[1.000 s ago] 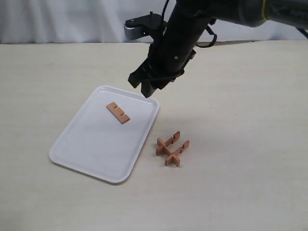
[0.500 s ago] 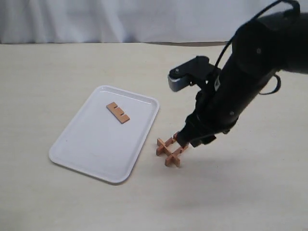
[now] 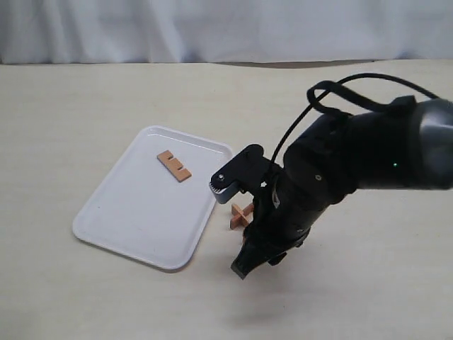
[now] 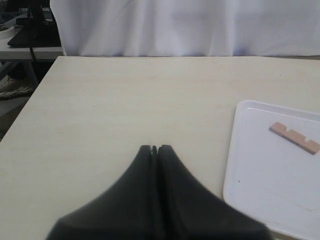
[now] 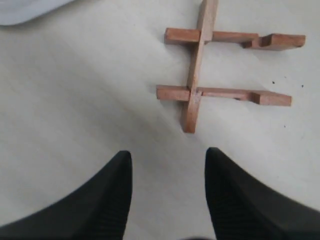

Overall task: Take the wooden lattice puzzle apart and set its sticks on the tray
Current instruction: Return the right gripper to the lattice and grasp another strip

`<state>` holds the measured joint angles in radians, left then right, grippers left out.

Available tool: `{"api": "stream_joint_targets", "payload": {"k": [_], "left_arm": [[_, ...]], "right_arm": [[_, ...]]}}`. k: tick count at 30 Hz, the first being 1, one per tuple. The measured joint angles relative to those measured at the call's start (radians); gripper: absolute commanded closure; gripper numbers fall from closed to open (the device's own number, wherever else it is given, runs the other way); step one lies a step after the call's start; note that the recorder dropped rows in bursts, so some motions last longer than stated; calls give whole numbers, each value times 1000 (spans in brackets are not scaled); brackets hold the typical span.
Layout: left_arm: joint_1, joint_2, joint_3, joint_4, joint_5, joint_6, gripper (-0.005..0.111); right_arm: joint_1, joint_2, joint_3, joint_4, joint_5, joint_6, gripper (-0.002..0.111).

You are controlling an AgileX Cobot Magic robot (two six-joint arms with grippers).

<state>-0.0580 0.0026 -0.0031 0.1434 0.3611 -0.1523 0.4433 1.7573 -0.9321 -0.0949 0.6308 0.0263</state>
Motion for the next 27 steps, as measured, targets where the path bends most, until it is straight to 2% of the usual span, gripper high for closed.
{"api": "stream_joint_targets", "payload": {"k": [15, 20, 22, 27], "left_arm": [[0, 0, 0, 0, 0, 0, 107], [0, 0, 0, 0, 0, 0, 107], [0, 0, 0, 0, 0, 0, 107], [0, 0, 0, 0, 0, 0, 107]], "right_arm": [[0, 97, 0, -12, -130, 19, 65], [-29, 104, 0, -14, -134, 35, 65], [-39, 104, 0, -14, -136, 37, 72], [-43, 104, 0, -16, -138, 37, 101]]}}
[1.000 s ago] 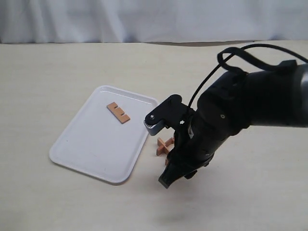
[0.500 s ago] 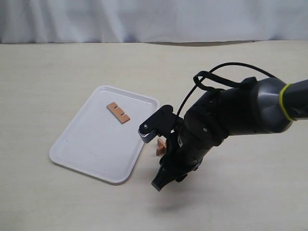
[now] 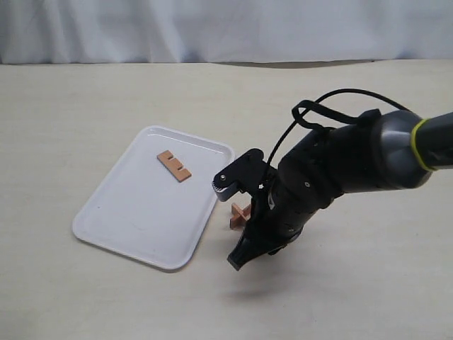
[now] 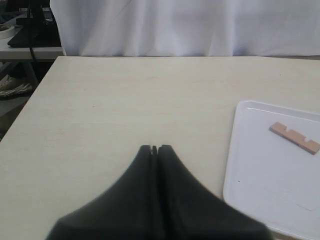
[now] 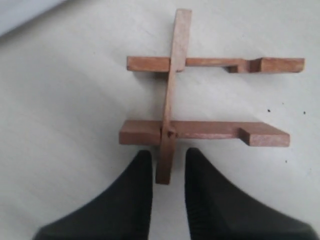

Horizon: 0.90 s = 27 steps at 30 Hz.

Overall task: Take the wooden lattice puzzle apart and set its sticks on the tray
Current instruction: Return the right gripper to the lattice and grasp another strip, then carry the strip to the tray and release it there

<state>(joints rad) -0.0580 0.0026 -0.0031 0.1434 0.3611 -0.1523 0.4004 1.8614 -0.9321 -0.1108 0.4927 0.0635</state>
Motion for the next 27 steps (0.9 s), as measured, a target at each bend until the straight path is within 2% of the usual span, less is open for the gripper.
{"api": "stream_joint_targets", "payload": {"k": [11, 18, 27], "left_arm": [[0, 0, 0, 0, 0, 0, 107], [0, 0, 0, 0, 0, 0, 107], [0, 0, 0, 0, 0, 0, 107]], "right_arm": [[0, -11, -2, -5, 32, 0, 104], [0, -116, -31, -16, 89, 0, 104], [0, -209, -31, -2, 49, 0, 104]]}}
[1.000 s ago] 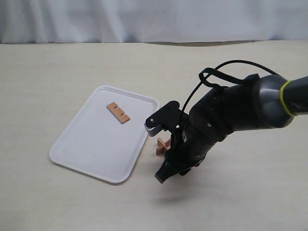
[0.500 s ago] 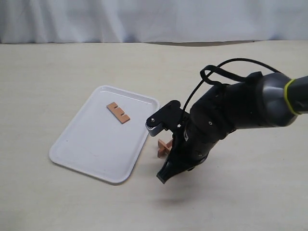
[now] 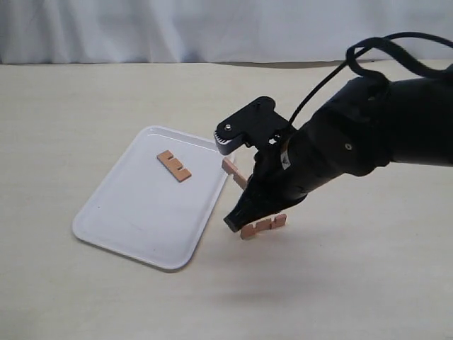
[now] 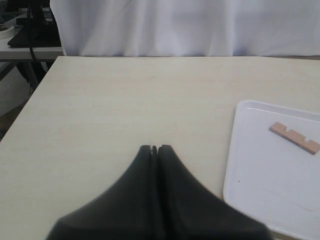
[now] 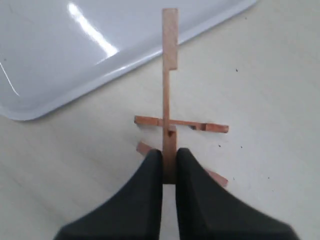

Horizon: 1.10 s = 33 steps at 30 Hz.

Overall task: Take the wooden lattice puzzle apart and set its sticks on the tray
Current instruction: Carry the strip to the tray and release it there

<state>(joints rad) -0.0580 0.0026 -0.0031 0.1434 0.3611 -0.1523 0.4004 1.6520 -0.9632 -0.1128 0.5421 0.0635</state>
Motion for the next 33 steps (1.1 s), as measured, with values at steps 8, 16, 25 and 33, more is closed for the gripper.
{"api": "stream_joint_targets", "payload": {"k": [8, 16, 25, 33], "left_arm": [[0, 0, 0, 0, 0, 0, 107], [0, 0, 0, 0, 0, 0, 107], [0, 0, 0, 0, 0, 0, 107], [0, 0, 0, 0, 0, 0, 107]], "right_arm": [[121, 75, -113, 113, -71, -118, 104], [96, 471, -583, 358, 163, -337, 104], [-81, 616, -748, 682, 356, -383, 44], [-82, 505, -748, 539, 458, -364, 41]]}}
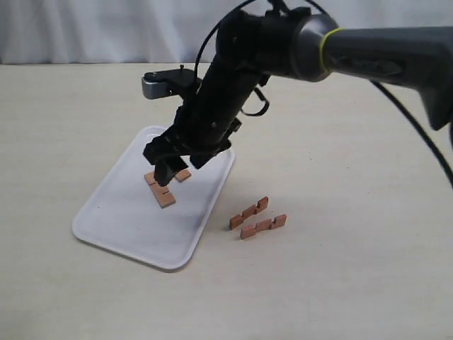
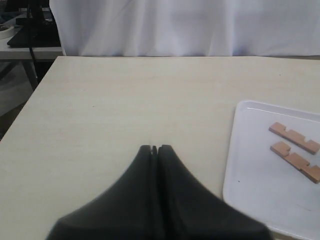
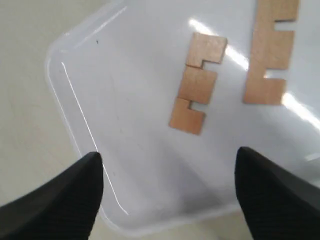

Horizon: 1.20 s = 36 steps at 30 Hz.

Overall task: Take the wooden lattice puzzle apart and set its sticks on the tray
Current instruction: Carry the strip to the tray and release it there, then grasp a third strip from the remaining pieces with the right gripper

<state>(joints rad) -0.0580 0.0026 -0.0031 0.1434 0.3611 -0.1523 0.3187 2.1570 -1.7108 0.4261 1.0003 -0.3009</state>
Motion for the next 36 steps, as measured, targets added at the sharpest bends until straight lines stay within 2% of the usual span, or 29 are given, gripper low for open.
{"api": "stream_joint_targets", "payload": {"k": [5, 9, 15, 21, 33, 36], "left_arm": [[0, 0, 0, 0, 0, 0, 107], [0, 0, 0, 0, 0, 0, 107], [0, 0, 0, 0, 0, 0, 107], [0, 0, 0, 0, 0, 0, 107], [0, 0, 0, 0, 0, 0, 107], [0, 0, 0, 0, 0, 0, 107]], "right_arm": [[0, -131, 25, -287, 100, 81, 41], [-2, -254, 158, -436, 75, 97, 41], [-2, -370, 386, -464, 35, -72, 41], [-2, -378, 589, -484, -41, -215, 41], [-2, -378, 781, -535, -446, -277, 41], [-2, -378, 789, -539, -493, -282, 41]]}}
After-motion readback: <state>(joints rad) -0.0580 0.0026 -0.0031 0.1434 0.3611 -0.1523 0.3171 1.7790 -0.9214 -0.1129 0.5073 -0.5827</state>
